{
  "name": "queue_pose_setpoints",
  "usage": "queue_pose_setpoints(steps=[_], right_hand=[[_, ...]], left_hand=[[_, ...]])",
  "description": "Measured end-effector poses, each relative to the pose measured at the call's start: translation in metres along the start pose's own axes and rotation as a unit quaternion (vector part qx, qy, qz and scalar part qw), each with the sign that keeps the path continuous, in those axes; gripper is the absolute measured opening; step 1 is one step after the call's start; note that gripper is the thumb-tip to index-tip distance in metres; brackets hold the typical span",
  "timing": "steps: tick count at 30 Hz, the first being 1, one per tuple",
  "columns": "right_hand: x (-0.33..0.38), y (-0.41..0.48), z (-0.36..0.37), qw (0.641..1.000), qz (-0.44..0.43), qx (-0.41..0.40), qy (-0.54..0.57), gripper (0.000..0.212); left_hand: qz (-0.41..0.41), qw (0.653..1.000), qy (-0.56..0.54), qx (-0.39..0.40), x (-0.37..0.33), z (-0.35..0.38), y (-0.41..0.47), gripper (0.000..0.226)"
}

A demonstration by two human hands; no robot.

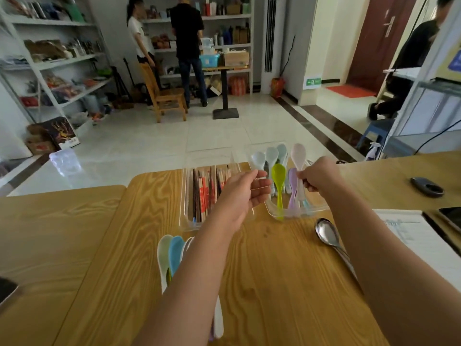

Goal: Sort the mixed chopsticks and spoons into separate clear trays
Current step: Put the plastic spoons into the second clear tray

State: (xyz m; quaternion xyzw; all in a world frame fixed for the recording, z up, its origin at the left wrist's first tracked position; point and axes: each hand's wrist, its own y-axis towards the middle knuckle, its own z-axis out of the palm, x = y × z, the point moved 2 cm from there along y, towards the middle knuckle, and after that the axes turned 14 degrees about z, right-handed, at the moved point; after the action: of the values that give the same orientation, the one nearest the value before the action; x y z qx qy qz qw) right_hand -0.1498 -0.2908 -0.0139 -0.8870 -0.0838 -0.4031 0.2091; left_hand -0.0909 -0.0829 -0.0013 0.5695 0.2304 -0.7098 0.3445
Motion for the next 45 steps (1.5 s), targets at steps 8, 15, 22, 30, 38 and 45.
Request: queue_pose_setpoints(steps=[8,15,22,30,38,45], right_hand=[[-0.018,0.027,0.033,0.988,0.005,-0.023,-0.154,0.016],[-0.025,0.027,0.04,0.986,-0.012,-0.019,-0.165,0.017],[-0.024,0.03,0.04,0.986,-0.017,-0.022,-0.165,0.026],[0.007,-0.009,0.017,0.993,-0.093,-0.015,-0.076,0.022],[-0.03,-0.136,0.031,0.967,-0.122,0.154,0.162,0.019],[-0.087,-0.2,0.091,0.969,-0.074,0.221,0.086,0.02]], left_hand=[[-0.021,1.0,0.008,0.007,0.016,0.006,0.032,0.028],[-0.033,0.999,0.009,0.009,0.027,0.005,0.032,0.027],[-0.037,0.999,0.011,0.007,0.027,0.005,0.032,0.028],[-0.027,1.0,0.0,0.004,0.01,0.014,0.016,0.026],[0.023,0.997,-0.049,-0.047,-0.02,-0.018,-0.063,0.027],[-0.002,0.984,-0.074,-0.16,0.009,-0.091,-0.157,0.03]])
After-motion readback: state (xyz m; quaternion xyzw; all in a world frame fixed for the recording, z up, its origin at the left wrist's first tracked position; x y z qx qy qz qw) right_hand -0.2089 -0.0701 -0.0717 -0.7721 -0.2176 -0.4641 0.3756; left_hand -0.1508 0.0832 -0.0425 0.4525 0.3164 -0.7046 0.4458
